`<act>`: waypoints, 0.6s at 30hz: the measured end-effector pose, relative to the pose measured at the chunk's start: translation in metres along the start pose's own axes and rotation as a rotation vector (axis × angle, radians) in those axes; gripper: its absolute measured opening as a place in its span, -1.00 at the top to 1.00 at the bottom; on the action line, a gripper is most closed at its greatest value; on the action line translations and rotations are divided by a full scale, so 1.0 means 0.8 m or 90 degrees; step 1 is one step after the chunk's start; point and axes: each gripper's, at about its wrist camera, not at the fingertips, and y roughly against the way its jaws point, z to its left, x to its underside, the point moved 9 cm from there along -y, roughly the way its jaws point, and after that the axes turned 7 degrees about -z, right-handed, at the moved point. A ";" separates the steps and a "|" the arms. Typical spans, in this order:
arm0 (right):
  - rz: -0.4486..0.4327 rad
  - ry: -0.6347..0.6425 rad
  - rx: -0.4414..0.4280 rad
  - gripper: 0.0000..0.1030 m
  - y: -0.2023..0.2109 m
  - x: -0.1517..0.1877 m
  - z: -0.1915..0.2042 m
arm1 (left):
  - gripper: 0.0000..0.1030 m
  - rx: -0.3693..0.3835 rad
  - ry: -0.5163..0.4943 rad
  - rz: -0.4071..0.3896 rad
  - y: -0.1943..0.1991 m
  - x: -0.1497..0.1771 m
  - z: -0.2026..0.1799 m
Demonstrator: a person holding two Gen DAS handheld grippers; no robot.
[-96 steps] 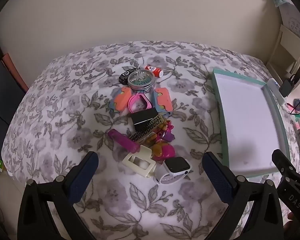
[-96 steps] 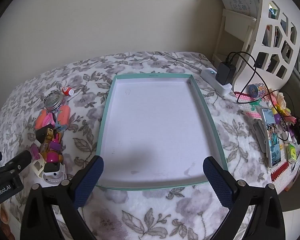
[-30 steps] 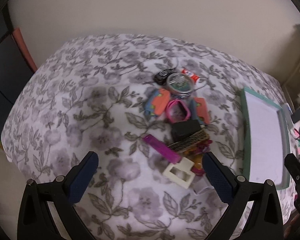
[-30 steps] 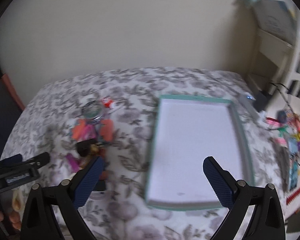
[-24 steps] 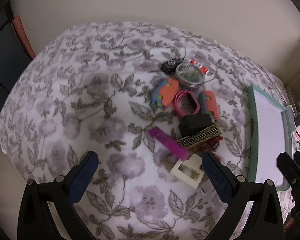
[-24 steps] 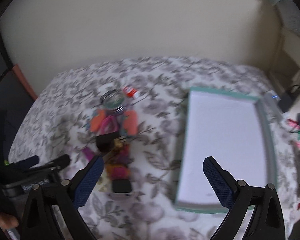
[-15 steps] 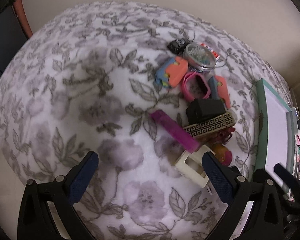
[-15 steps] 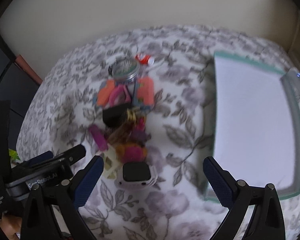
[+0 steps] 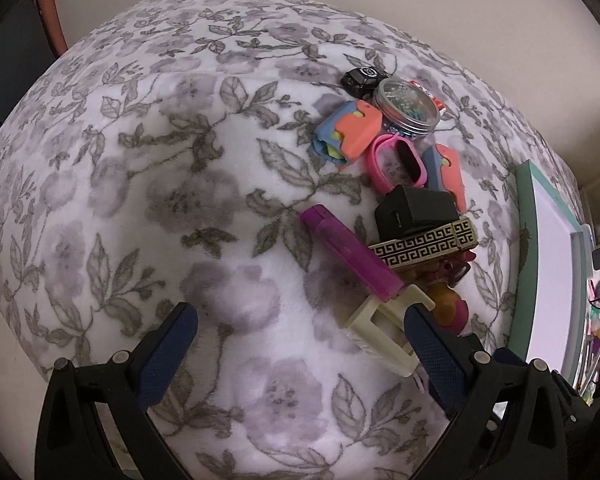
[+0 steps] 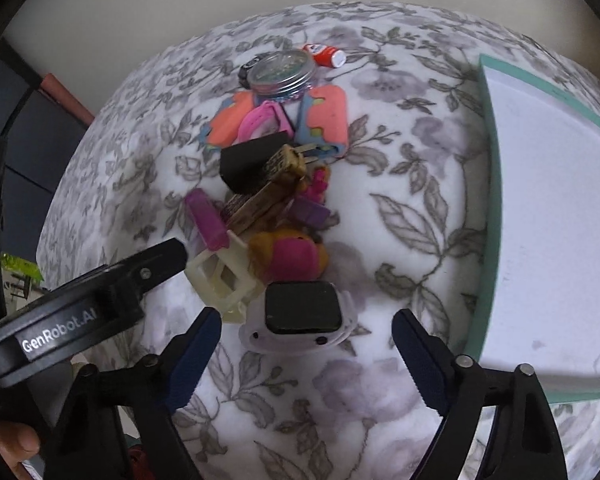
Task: Organize rigid objects
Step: 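Lower the right tool to the white smartwatch while the left tool approaches the cream clip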
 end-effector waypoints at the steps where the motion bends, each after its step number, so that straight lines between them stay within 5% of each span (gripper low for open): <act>1: 0.001 0.003 0.000 -0.67 -0.002 0.001 0.001 | -1.00 0.005 -0.003 0.001 -0.001 0.000 -0.003; 11: 0.008 -0.022 -0.020 -0.21 -0.011 0.004 0.001 | -1.00 0.031 -0.019 0.011 -0.009 0.007 -0.023; 18: 0.004 -0.036 -0.028 -0.17 -0.007 0.004 -0.002 | -0.99 0.043 -0.031 0.021 -0.016 0.012 -0.033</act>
